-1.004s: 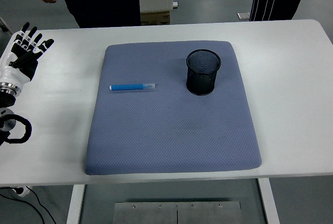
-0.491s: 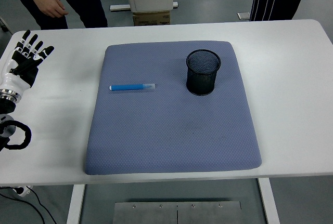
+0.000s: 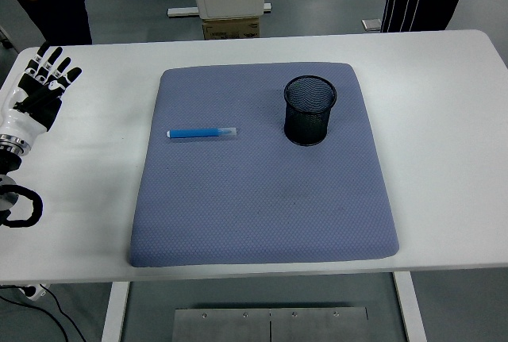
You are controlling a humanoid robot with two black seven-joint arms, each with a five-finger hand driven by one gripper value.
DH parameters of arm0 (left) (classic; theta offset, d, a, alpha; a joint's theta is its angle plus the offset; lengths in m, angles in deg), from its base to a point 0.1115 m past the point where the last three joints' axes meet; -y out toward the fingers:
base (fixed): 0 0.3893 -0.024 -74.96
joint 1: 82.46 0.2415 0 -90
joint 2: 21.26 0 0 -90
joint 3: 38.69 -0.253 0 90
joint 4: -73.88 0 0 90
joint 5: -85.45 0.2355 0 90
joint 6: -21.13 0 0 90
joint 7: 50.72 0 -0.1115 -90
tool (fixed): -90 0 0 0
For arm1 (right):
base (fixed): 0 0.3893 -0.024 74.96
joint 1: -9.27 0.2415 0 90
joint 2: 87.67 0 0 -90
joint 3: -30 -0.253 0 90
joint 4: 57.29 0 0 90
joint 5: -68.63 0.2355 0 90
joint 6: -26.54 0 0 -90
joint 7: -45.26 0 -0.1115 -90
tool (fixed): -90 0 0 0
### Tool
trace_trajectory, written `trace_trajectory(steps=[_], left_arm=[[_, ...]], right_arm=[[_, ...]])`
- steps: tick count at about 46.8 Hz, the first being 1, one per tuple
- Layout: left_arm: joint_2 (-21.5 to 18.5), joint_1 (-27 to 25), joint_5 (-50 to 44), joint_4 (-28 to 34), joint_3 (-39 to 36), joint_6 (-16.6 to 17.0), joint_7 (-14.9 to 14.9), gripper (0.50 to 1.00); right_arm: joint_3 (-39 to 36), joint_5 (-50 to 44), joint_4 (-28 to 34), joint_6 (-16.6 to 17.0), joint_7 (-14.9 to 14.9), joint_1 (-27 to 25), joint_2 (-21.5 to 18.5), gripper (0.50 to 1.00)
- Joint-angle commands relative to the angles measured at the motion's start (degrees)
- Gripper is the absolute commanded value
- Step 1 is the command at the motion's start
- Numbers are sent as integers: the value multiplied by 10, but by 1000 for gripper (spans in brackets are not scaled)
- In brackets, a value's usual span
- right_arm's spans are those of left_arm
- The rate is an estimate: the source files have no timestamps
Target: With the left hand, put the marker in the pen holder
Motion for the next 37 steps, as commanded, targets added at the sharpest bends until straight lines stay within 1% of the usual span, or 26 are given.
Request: trace_trajectory(steps=[1, 4, 8, 14, 16, 19, 24, 27, 29, 34, 37], left_arm=[[-7, -3, 3, 0, 1, 4, 0, 1000], [-11, -6, 5, 0, 0, 6, 5, 1000], [-18, -19, 6, 0, -3, 23, 12, 1000], [-37, -25, 6, -2, -6, 28, 60, 1000], [-37, -25, 9, -2, -8, 27, 68, 1000], [-37, -27, 18, -1, -11, 27, 68, 1000], [-37, -50, 31, 1, -52, 26, 68, 1000], [-37, -73, 31, 3, -96, 26, 68, 1000], [-38, -90, 31, 5, -131, 20, 68, 1000], [-43, -133, 22, 30, -209, 21, 67, 1000], [-50, -146, 22, 37, -242, 23, 66, 1000]], right_arm=[[0, 0, 0, 0, 0, 0, 0, 1000], [0, 0, 0, 0, 0, 0, 0, 1000], [0, 0, 0, 0, -1, 0, 0, 1000], [0, 0, 0, 0, -1, 0, 0, 1000], [0, 0, -1, 0, 0, 0, 0, 1000], [0, 0, 0, 0, 0, 0, 0, 1000], [0, 0, 0, 0, -1, 0, 0, 1000], [0, 0, 0, 0, -1, 0, 0, 1000], [0, 0, 0, 0, 0, 0, 0, 1000], [0, 0, 0, 0, -1, 0, 0, 1000], [0, 0, 0, 0, 0, 0, 0, 1000]])
